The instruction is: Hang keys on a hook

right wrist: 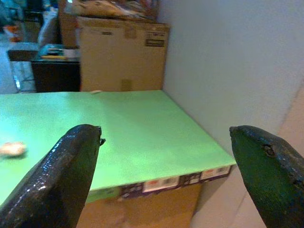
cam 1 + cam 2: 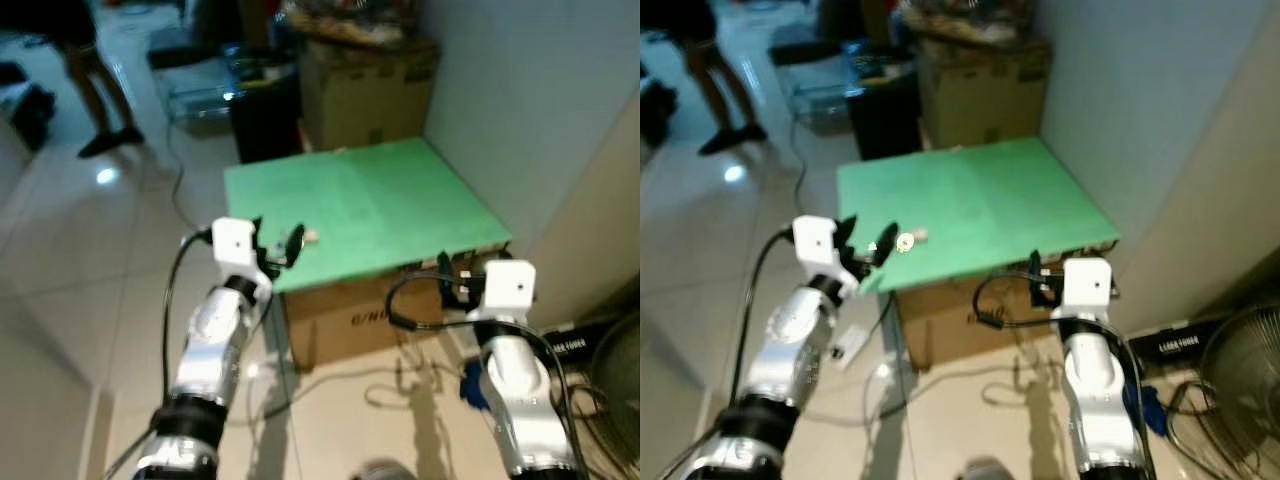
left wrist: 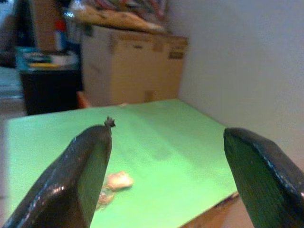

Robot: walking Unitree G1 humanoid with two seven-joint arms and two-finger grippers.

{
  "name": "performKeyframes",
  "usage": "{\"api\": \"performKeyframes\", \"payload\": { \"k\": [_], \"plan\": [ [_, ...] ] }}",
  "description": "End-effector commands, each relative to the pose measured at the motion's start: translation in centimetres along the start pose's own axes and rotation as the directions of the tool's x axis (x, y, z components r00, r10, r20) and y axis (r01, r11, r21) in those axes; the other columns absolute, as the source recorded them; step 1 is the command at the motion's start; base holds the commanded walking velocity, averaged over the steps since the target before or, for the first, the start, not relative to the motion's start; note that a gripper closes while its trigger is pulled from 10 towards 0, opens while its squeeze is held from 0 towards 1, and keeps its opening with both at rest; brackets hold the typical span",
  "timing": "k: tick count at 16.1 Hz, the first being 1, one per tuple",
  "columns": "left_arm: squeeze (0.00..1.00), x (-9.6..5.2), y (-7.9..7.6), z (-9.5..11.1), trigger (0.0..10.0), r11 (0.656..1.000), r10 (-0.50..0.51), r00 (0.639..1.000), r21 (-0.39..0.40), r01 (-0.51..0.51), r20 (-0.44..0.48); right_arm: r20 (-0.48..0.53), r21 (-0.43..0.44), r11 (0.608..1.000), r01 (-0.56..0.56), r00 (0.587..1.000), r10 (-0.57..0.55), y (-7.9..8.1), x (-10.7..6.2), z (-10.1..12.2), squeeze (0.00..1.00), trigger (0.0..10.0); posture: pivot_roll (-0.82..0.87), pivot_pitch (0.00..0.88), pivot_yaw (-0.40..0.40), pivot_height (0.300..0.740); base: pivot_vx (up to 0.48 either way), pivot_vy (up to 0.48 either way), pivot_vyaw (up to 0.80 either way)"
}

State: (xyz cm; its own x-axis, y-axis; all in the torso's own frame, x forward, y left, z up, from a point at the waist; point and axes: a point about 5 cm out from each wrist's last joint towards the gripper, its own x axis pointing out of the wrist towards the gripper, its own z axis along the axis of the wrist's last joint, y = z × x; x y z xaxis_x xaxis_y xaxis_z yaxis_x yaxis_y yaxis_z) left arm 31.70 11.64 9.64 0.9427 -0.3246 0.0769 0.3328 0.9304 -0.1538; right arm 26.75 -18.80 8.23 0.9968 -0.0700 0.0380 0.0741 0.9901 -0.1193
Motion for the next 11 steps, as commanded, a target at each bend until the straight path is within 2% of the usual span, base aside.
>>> {"api": "performKeyframes", "payload": {
  "k": [1,3,6,8,9,10,11],
  "plan": [
    [0.0,0.2,-0.2,0.1,10.0,1.0,-0.006,1.0,0.008,0.006,-0.003,-0.01,-0.002,1.0,0.006,1.0,-0.006,-0.2,0.1,0.0,0.0,10.0,-0.24,0.017,0.036,0.74,0.48,0.0,0.0],
    [0.0,0.0,0.0,-0.1,10.0,1.0,0.014,1.0,0.002,-0.014,-0.012,-0.035,-0.005,1.0,-0.002,0.999,0.002,-0.2,0.1,-0.4,0.0,10.0,-0.23,0.011,0.031,0.74,0.48,0.0,0.0],
    [0.0,-0.2,0.4,-0.8,10.0,0.992,0.095,0.994,-0.081,-0.099,-0.046,-0.059,-0.003,1.0,-0.031,0.998,0.031,0.2,0.1,-0.8,0.0,10.0,-0.22,0.003,0.024,0.74,0.472,0.0,0.0],
    [0.0,-0.4,-0.1,-1.0,10.0,0.996,0.065,0.997,-0.061,-0.068,-0.05,-0.072,-0.001,0.999,-0.042,0.996,0.042,0.3,0.1,-1.0,0.0,10.0,-0.22,0.0,0.021,0.74,0.463,0.0,0.0],
    [0.0,-0.4,-0.3,-0.9,10.0,0.998,0.053,0.998,-0.016,-0.054,-0.046,-0.083,0.008,0.999,-0.042,0.996,0.043,0.3,0.2,-1.2,0.0,10.0,-0.22,0.0,0.019,0.74,0.461,0.0,0.0],
    [0.0,-0.4,-0.3,-0.9,10.0,0.998,0.053,0.998,-0.016,-0.054,-0.046,-0.083,0.008,0.999,-0.042,0.996,0.043,0.3,0.2,-1.2,0.0,10.0,-0.22,0.0,0.019,0.74,0.461,0.0,0.0],
    [0.0,-0.3,-0.5,-1.0,10.0,0.998,0.046,0.997,0.042,-0.043,-0.063,-0.097,0.017,0.999,-0.04,0.994,0.042,0.3,0.3,-1.4,0.0,10.0,-0.21,0.002,0.02,0.74,0.296,0.0,0.0]
  ]
}}
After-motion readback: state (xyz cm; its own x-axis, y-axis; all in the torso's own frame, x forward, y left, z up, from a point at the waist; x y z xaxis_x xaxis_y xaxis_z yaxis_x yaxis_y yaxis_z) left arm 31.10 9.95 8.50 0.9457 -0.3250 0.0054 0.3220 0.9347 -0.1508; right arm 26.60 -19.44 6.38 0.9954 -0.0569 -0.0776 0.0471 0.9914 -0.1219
